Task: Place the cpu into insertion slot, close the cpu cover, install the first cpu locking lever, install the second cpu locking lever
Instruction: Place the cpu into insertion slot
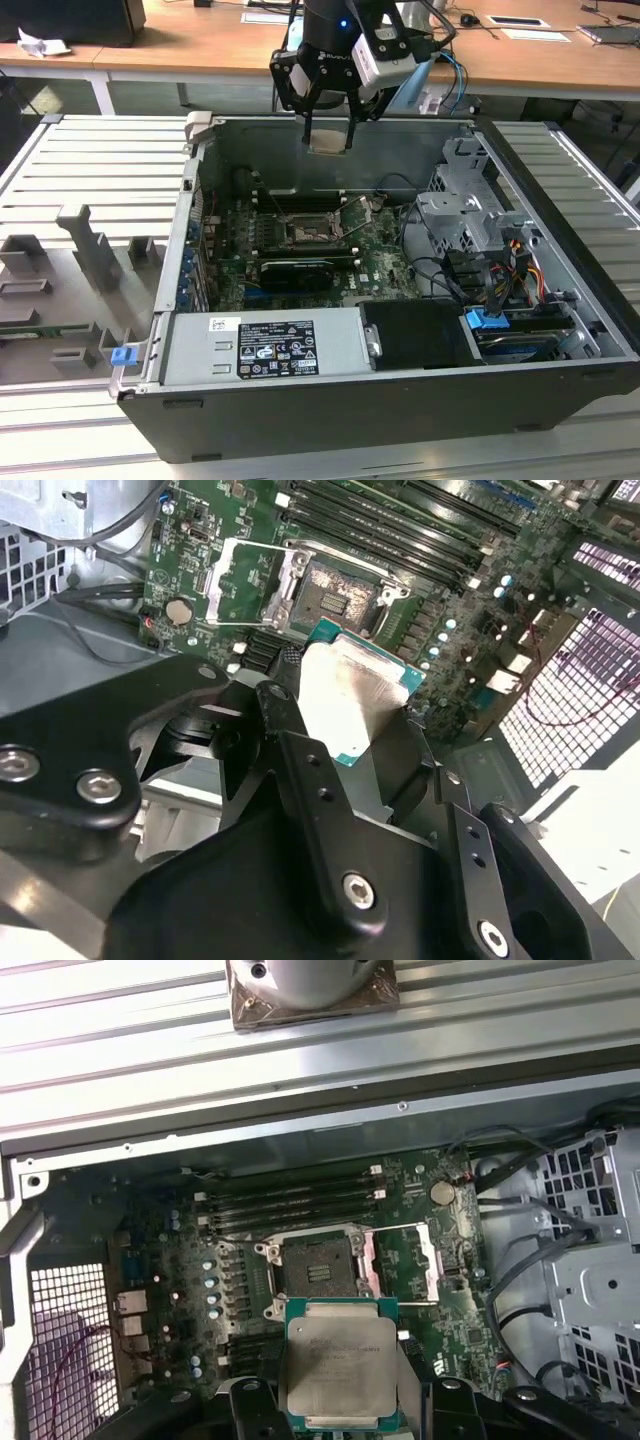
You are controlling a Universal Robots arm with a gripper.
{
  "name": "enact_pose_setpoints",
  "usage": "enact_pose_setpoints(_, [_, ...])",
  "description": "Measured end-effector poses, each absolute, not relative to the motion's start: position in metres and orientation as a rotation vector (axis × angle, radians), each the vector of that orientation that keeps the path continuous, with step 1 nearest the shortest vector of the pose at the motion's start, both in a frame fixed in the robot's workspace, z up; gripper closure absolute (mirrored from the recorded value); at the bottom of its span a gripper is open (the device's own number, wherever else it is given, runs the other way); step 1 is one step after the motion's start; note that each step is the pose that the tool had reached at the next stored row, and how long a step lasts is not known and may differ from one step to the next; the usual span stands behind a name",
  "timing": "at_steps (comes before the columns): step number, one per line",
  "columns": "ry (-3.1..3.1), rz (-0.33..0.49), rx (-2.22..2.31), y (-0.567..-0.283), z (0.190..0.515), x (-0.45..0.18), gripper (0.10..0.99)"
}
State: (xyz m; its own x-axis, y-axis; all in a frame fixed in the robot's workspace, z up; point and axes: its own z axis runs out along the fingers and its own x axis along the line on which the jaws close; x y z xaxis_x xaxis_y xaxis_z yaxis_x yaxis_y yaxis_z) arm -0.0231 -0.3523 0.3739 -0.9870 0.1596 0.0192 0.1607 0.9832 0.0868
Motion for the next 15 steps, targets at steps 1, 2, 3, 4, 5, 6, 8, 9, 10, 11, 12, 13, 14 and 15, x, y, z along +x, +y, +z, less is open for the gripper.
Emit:
enact_pose_setpoints(1, [-3.116,-0.138,-0.26,-0.3523,0.3739,-0.0231,0.557])
enact_pose_setpoints(2, [-3.115,-0.138,-0.268,-0.3523,0.3739,-0.0231,0.557])
enact_pose_setpoints(3, [-3.115,-0.138,-0.28,-0.3523,0.3738,-0.0231,0.557])
enact_pose_setpoints(4, [-3.114,-0.138,-0.286,-0.3523,0.3738,-0.0231,0.557])
enact_pose_setpoints(5, [-3.114,-0.138,-0.292,-0.3523,0.3737,-0.0231,0.557])
enact_pose_setpoints(6, [-3.113,-0.138,-0.303,-0.3523,0.3736,-0.0231,0.557])
enact_pose_setpoints(8, [-3.112,-0.138,-0.324,-0.3523,0.3735,-0.0231,0.557])
enact_pose_setpoints(9, [-3.111,-0.138,-0.328,-0.3523,0.3734,-0.0231,0.557])
enact_pose_setpoints(10, [-3.111,-0.138,-0.334,-0.3523,0.3734,-0.0231,0.557])
enact_pose_setpoints(11, [-3.11,-0.139,-0.342,-0.3523,0.3733,-0.0231,0.557])
enact_pose_setpoints(12, [-3.109,-0.139,-0.355,-0.3523,0.3732,-0.0231,0.557])
enact_pose_setpoints(13, [-3.108,-0.139,-0.363,-0.3523,0.3731,-0.0231,0.557])
enact_pose_setpoints(14, [-3.108,-0.139,-0.369,-0.3523,0.3731,-0.0231,0.557])
enact_pose_setpoints(15, [-3.107,-0.139,-0.378,-0.3523,0.373,-0.0231,0.557])
